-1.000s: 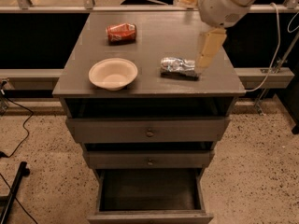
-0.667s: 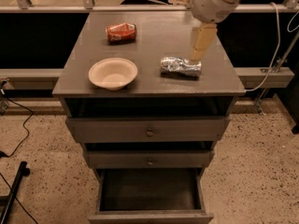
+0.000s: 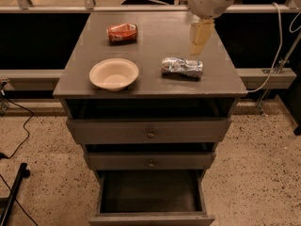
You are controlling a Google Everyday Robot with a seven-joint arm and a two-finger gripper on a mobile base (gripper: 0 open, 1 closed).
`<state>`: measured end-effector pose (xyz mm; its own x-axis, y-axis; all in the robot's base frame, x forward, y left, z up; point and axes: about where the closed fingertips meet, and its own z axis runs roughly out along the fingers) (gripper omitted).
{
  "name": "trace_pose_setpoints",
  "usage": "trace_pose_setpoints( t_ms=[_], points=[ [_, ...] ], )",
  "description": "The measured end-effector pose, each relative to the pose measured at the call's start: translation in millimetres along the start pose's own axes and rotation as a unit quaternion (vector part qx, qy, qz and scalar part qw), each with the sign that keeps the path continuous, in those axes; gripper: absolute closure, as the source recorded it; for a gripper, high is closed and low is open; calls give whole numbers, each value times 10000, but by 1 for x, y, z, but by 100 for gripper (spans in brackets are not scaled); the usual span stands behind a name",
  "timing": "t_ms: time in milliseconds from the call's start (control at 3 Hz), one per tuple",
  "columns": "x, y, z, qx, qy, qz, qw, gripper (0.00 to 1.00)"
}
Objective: Place coke can into bottom drawer
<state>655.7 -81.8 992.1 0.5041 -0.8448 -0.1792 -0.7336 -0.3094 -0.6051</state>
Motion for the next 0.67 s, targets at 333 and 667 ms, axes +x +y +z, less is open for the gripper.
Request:
trace_pose_setpoints(
  t_ms=[333, 667],
  points=[
    [14, -16, 11, 180, 97, -367, 9991, 0],
    [26, -37, 24, 277, 197, -815, 9961, 0]
  ],
)
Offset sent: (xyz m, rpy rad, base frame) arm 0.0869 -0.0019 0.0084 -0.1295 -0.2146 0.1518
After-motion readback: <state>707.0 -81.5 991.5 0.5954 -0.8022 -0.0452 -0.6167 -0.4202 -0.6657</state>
